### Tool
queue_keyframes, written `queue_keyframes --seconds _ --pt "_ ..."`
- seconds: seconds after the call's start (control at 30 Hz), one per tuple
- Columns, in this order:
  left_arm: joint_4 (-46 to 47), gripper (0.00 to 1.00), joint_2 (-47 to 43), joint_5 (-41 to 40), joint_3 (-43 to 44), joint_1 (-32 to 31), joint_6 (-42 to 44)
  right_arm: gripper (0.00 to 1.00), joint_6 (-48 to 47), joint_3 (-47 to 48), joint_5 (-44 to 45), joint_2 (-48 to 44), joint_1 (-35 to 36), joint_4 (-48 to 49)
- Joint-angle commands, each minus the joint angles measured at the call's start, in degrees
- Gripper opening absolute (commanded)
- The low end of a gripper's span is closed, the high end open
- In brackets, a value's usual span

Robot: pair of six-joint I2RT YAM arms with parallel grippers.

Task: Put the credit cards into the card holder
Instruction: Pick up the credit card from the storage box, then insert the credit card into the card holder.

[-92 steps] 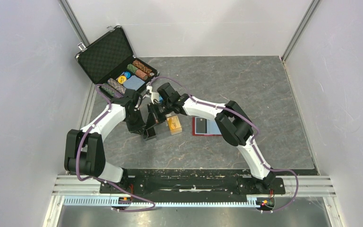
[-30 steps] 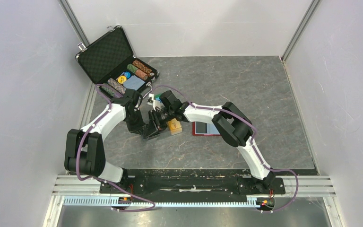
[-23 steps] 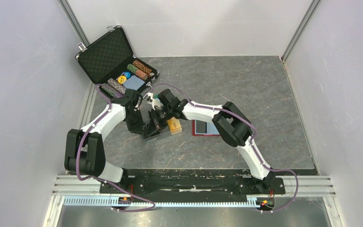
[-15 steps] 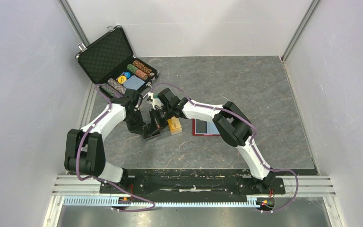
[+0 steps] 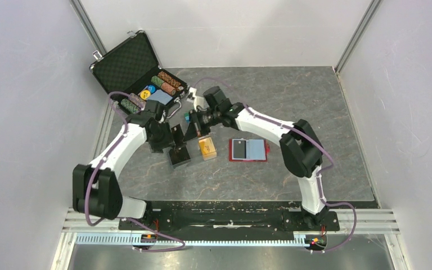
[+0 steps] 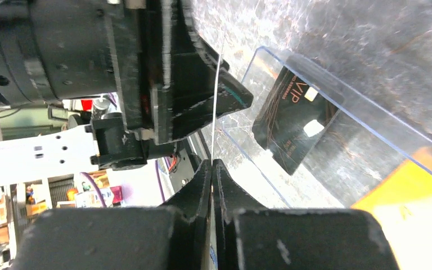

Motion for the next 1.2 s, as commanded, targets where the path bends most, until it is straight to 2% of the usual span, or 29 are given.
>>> queue_keyframes --seconds 0.0,0.1,0.27,0.4,0.57,0.7,0.83,0.93,1.0,1.07,1.1,1.13,1.17 --pt "5.65 0.61 -8.24 4.40 5.05 -0.16 4.33 0.00 -1.07 -2.84 -2.16 -6.71 -3.16 2.44" --pt "11.64 0.69 -11.69 11.00 4.53 -0.16 3.79 0.00 -0.99 -6.55 -2.99 -10.28 -5.92 2.67" --pt "26.27 0.73 -13.83 24.25 0.16 -0.16 -2.50 0.00 -0.88 -13.62 -4.51 -16.43 -11.25 4.47" --pt "43.28 0.81 -14.24 34.42 -6.16 -0.16 -10.55 0.00 -0.66 -17.88 -6.49 -20.77 -15.23 5.74" --pt "67.01 0.80 -10.59 45.43 -12.14 -0.33 -22.55 0.00 2.56 -23.69 -10.53 -24.91 -18.91 11.20" --pt "71.49 0.78 -6.80 47.54 -11.98 -1.90 -24.33 0.00 7.23 -27.35 -13.47 -26.98 -20.35 18.11" --pt "72.81 0.76 -2.50 48.22 -10.22 -4.75 -24.90 0.00 8.78 -28.01 -14.36 -27.74 -20.55 19.65" --pt "75.70 0.70 -0.38 47.40 -9.73 -6.84 -26.35 0.00 9.53 -28.18 -14.70 -27.75 -20.53 20.32" --pt "77.49 0.60 0.90 47.16 -9.30 -8.07 -27.54 0.00 9.91 -28.35 -14.71 -27.82 -20.48 20.86" --pt "78.82 0.43 1.95 47.22 -8.93 -8.65 -28.70 0.00 10.41 -28.51 -14.77 -27.79 -20.57 21.38" --pt "79.62 0.31 2.36 47.33 -8.85 -8.80 -29.32 0.00 10.52 -28.46 -14.79 -27.83 -20.61 21.51" --pt "80.29 0.16 2.60 47.45 -8.82 -8.89 -29.78 0.04 10.59 -28.52 -14.76 -27.72 -20.58 21.59" --pt "80.43 0.05 2.74 47.41 -8.82 -8.89 -30.02 0.14 10.47 -28.56 -14.71 -27.72 -20.66 21.62"
